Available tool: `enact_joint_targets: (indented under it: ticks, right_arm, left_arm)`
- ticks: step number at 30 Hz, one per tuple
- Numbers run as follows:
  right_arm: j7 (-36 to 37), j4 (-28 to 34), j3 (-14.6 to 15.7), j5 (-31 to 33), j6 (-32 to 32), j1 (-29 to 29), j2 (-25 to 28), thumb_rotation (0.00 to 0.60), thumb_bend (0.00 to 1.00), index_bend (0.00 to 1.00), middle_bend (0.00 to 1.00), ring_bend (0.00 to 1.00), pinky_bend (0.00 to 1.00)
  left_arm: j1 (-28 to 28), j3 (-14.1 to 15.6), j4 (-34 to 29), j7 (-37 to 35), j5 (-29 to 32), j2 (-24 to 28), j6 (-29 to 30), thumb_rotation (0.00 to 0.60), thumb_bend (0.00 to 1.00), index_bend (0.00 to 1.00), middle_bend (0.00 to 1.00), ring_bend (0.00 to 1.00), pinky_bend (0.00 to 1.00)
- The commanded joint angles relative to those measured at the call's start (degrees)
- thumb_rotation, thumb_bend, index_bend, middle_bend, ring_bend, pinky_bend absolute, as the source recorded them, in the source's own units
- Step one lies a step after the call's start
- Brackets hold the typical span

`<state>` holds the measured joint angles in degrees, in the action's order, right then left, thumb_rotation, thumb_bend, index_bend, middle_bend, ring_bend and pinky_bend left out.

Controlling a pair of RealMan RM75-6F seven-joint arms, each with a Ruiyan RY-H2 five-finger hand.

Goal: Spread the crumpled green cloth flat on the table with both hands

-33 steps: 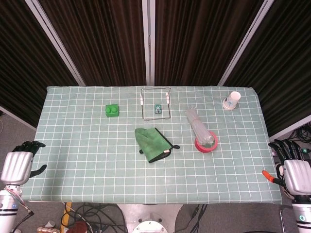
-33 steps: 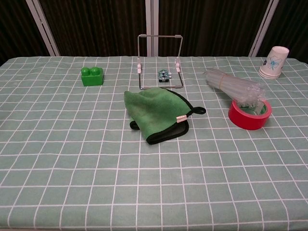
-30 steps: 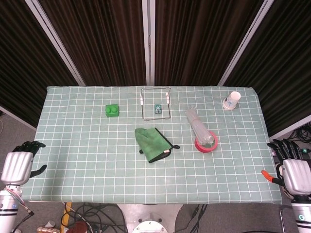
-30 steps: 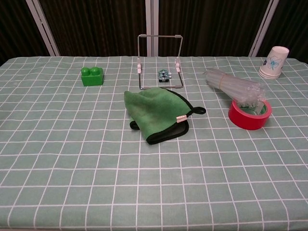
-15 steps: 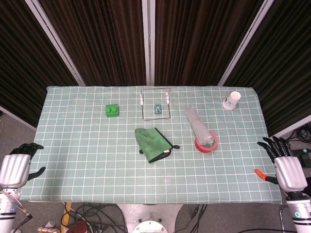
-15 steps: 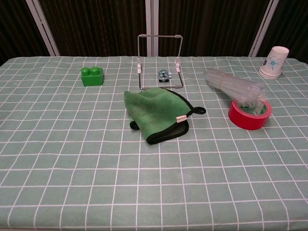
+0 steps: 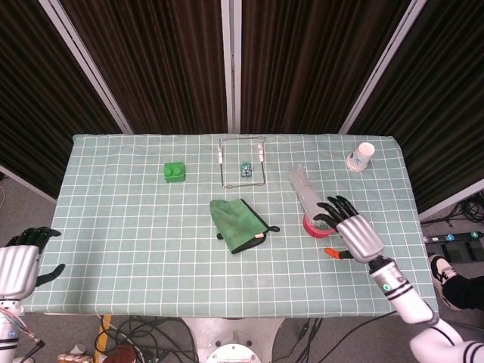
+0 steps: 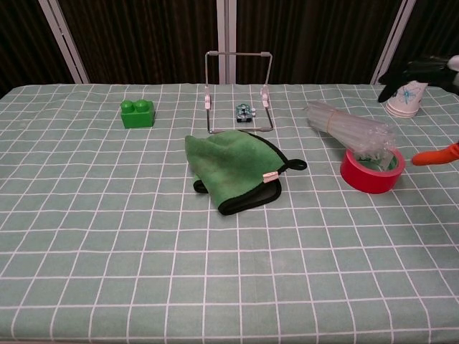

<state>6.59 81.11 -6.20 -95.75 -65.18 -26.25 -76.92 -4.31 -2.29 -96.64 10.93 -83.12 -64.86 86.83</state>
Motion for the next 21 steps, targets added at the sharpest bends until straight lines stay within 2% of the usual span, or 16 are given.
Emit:
enact_joint_targets:
  ticks: [1,6,13,21]
  right_arm:
    - [0.78,-8.81,-1.41,-0.06,4.08,-5.75,-8.47,0.6,0.03,0.28,0.12,0.0,0.0]
    - [3.04,-19.12,-1.42,-0.49,4.22,-9.62,-17.01,0.6,0.03,0.29,0.11,0.0,0.0]
    - [7.25,-32.28,0.06,-1.91,1.62,-12.81,-26.92,0.6,0.0,0.28,0.09,0.0,0.0]
    - [10.04,-45.42,1.63,-2.94,-1.54,-15.59,-36.13,0.6,0.0,0.19,0.05,0.0,0.0]
  left_arm:
    - [0.08,-0.01,-0.22,-0.34,0.15,0.23,-0.14,0.6,0.12,0.32,0.33,0.26,0.37]
    - [0.29,-0.02,-0.69,-1.12,0.71,0.98,-0.58,0.6,0.12,0.32,0.33,0.26,0.37]
    - [0.16,-0.21,-1.19,-1.84,1.53,1.77,-1.56,0.6,0.12,0.32,0.33,0.26,0.37]
    - [-0.29,-0.53,-1.4,-3.16,2.31,2.39,-2.93,0.6,0.12,0.32,0.33,0.26,0.37]
